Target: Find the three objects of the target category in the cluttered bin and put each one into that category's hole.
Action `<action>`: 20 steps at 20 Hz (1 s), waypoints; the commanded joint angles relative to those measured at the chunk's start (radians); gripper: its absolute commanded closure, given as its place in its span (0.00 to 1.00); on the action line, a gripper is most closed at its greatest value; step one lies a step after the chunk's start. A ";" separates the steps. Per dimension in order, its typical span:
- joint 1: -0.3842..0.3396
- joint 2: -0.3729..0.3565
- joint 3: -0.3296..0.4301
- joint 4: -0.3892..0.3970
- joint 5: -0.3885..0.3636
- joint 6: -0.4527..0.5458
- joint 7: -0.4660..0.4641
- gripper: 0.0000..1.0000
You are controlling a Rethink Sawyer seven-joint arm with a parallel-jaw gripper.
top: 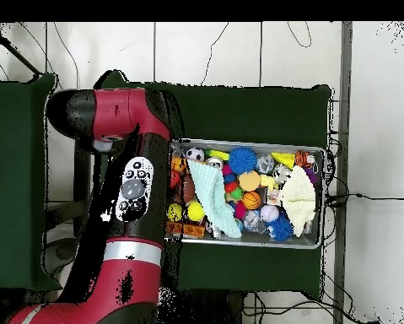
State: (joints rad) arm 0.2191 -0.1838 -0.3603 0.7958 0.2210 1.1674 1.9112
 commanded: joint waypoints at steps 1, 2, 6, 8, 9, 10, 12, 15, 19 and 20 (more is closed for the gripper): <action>-0.040 0.042 0.064 0.048 -0.031 0.047 0.102 1.00; -0.040 0.046 0.070 0.045 -0.028 0.037 0.104 1.00; -0.048 0.074 0.110 0.041 -0.015 -0.074 0.093 1.00; -0.054 0.087 0.133 0.039 -0.006 -0.113 0.081 1.00; -0.054 0.087 0.139 0.043 -0.004 -0.114 0.077 1.00; -0.054 0.090 0.140 0.035 -0.003 -0.095 0.072 1.00; -0.057 0.096 0.151 0.029 0.004 -0.054 0.063 1.00; -0.069 0.116 0.178 0.016 0.021 -0.010 0.048 1.00; -0.077 0.111 0.201 0.023 0.038 0.028 0.052 1.00; -0.078 0.103 0.206 0.036 0.041 0.035 0.053 1.00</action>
State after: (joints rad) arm 0.1901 -0.1496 -0.3073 0.7760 0.2321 1.1667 1.9112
